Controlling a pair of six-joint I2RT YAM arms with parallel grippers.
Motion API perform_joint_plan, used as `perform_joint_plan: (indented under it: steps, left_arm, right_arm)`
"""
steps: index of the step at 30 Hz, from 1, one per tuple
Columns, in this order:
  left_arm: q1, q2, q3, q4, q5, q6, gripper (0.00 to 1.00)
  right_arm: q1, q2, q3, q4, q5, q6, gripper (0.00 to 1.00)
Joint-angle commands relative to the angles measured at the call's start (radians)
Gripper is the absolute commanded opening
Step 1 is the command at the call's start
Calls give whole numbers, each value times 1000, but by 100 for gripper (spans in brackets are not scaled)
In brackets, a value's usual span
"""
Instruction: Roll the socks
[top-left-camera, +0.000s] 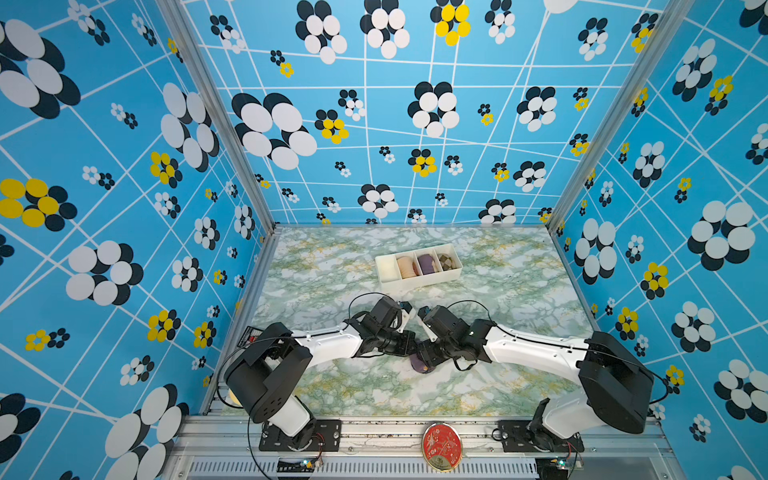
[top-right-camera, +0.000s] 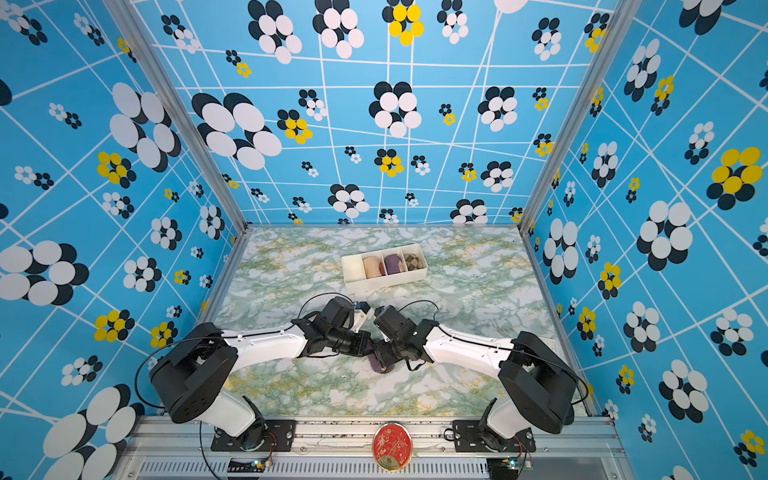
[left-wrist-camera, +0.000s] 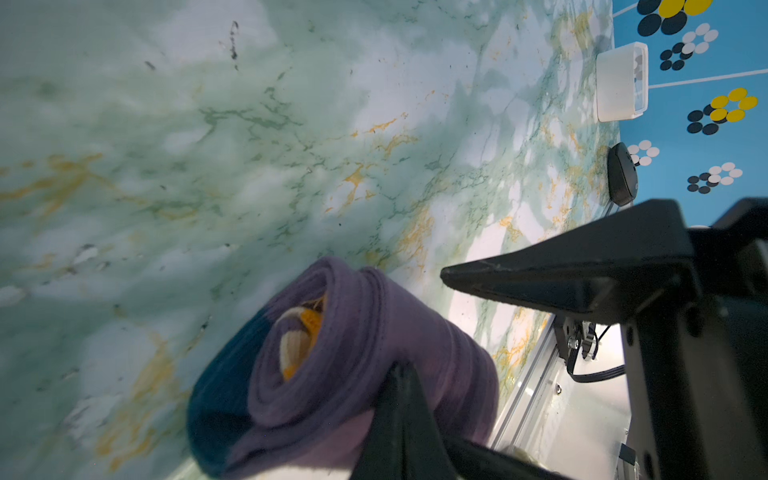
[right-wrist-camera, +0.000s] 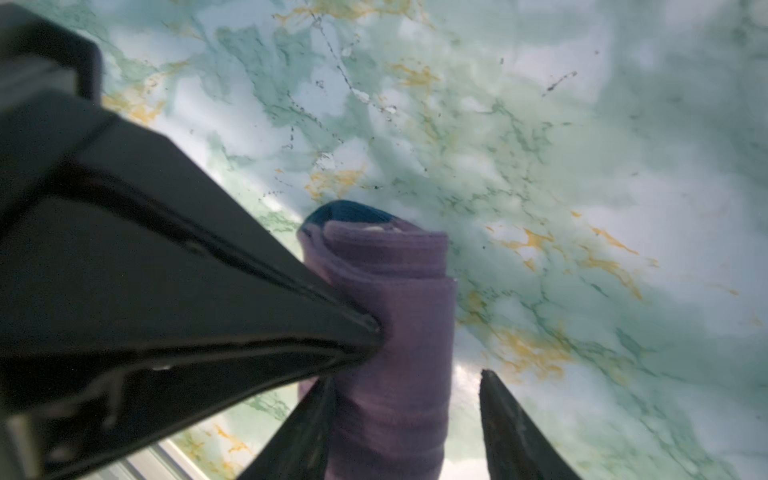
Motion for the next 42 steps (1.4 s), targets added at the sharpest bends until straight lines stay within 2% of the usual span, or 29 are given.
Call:
perform_joint_plan:
  steps: [1,28,42]
  left_arm:
    - [-5,19,1,-32,-11,18,4]
    - [1,42,-12,0,2,14,4]
    - [22,46,-26,20,12,12,4]
  right_arm:
    - [-7,23,28,-12,-56,-26,58]
    - [-23,176,70,18,-106,-7,60]
    - [-23,251,65,-9,-137,27,50]
